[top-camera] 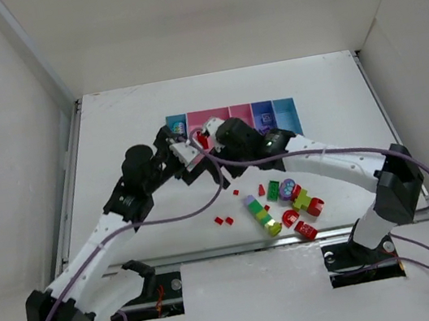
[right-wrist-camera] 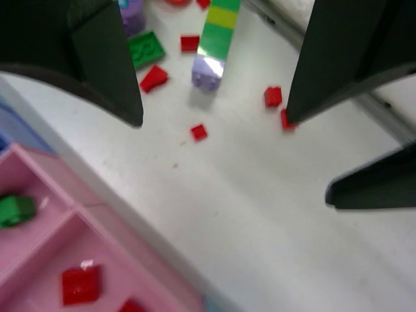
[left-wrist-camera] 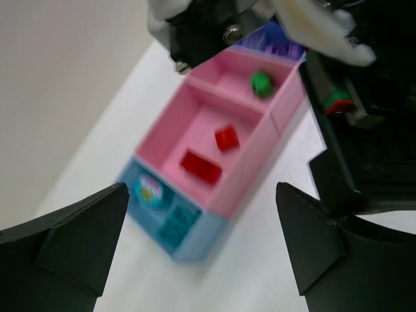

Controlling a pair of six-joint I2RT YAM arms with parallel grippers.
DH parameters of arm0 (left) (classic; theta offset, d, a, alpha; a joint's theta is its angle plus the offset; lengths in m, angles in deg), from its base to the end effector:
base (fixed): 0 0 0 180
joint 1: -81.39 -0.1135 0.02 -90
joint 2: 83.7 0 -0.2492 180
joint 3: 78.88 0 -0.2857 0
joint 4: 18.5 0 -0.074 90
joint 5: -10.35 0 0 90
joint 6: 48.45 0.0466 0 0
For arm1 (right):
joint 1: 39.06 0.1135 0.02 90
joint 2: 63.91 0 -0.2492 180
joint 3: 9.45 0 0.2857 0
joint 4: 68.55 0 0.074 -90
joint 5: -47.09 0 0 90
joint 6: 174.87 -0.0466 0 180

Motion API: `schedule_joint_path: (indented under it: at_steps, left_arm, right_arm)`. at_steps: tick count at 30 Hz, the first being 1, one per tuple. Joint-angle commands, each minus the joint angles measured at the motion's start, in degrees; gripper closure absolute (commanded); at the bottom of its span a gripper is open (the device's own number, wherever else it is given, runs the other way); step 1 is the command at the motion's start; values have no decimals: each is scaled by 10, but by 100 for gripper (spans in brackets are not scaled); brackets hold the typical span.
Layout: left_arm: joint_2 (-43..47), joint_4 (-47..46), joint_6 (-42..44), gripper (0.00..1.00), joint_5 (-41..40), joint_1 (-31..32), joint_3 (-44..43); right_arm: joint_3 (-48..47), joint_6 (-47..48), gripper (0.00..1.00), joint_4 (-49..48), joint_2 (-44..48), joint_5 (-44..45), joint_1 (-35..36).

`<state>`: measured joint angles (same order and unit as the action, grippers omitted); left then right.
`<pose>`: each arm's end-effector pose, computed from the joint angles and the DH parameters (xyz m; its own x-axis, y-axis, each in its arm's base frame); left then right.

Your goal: Sort the legos into containers by color

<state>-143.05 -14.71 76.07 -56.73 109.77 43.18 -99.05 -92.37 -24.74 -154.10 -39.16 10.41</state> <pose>0.2509 -0.1562 0.3103 0.3758 0.3902 -0.8405 0.6870 0.4914 0.5353 0.2574 0.2964 0.2754 -0.5458 -0.4380 -0.7143 -0.6625 0.7475 0.0479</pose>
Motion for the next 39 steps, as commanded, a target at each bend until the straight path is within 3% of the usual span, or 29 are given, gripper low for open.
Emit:
schedule_joint_path:
  at_steps: [1, 4, 7, 12, 15, 24, 29, 34, 39]
  left_arm:
    - [77, -9, -83, 5, -145, 29, 73]
    - [149, -23, -166, 5, -228, 47, 109]
    - [195, -44, -195, 7, -326, 76, 126]
    - [216, -51, -248, 10, -509, 118, 158]
    - [237, -10, -263, 17, -522, 118, 173]
    - [247, 46, -391, 26, -608, 112, 184]
    - [236, 69, -423, 36, -676, 101, 184]
    - [213, 69, -430, 36, -707, 101, 179]
    - [196, 51, -430, 35, -751, 101, 206]
  right_arm:
    - [14, 31, 6, -14, -42, -35, 59]
    - [19, 23, 12, -29, -83, -47, 91]
    - [19, 7, 17, -44, -115, -41, 107]
    - [19, -23, 29, -78, -157, -27, 139]
    - [14, -59, 36, -101, -171, -27, 147]
    - [38, -80, 36, -96, -162, 3, 147]
    - [59, -94, 26, -124, -163, -17, 147]
    - [72, -105, 28, -124, -169, -23, 147]
    - [79, -99, 38, -114, -182, -10, 159]
